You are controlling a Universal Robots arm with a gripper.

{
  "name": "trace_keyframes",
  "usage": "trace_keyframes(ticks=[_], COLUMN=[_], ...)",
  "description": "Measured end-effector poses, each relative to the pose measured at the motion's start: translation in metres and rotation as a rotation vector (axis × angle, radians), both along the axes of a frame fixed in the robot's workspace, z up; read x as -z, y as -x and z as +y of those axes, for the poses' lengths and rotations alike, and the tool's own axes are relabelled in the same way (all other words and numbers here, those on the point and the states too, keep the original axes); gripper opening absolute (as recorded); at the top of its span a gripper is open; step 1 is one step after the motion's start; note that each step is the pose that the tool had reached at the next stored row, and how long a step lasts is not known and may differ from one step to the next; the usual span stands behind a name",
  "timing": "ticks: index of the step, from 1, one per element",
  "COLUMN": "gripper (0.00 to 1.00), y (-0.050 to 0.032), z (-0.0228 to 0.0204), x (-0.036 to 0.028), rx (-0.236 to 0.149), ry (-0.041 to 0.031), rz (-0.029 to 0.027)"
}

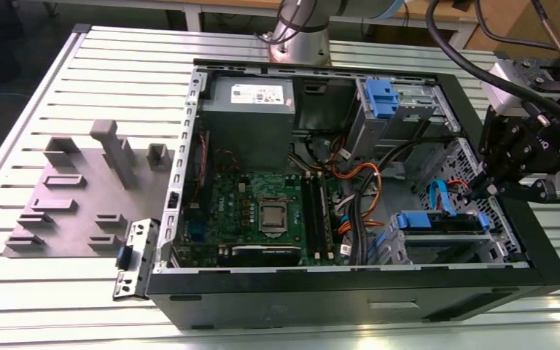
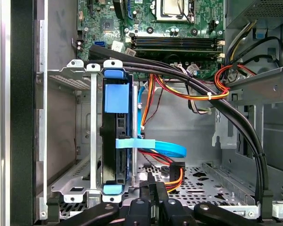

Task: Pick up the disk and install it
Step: 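Insert the second disk wire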

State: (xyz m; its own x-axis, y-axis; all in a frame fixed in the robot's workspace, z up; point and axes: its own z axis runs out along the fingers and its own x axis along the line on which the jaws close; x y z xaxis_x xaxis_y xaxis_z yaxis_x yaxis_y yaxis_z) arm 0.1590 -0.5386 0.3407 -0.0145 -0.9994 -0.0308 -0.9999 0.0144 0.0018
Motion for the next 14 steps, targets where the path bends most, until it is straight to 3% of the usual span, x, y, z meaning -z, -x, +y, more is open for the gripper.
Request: trace_keyframes(ticks=[14], gripper=[0.16], y=[0.0003], z=[0.0000], x=[-0.0029], rx=[0.000], ry=[0.0004], rz=[-0.0007])
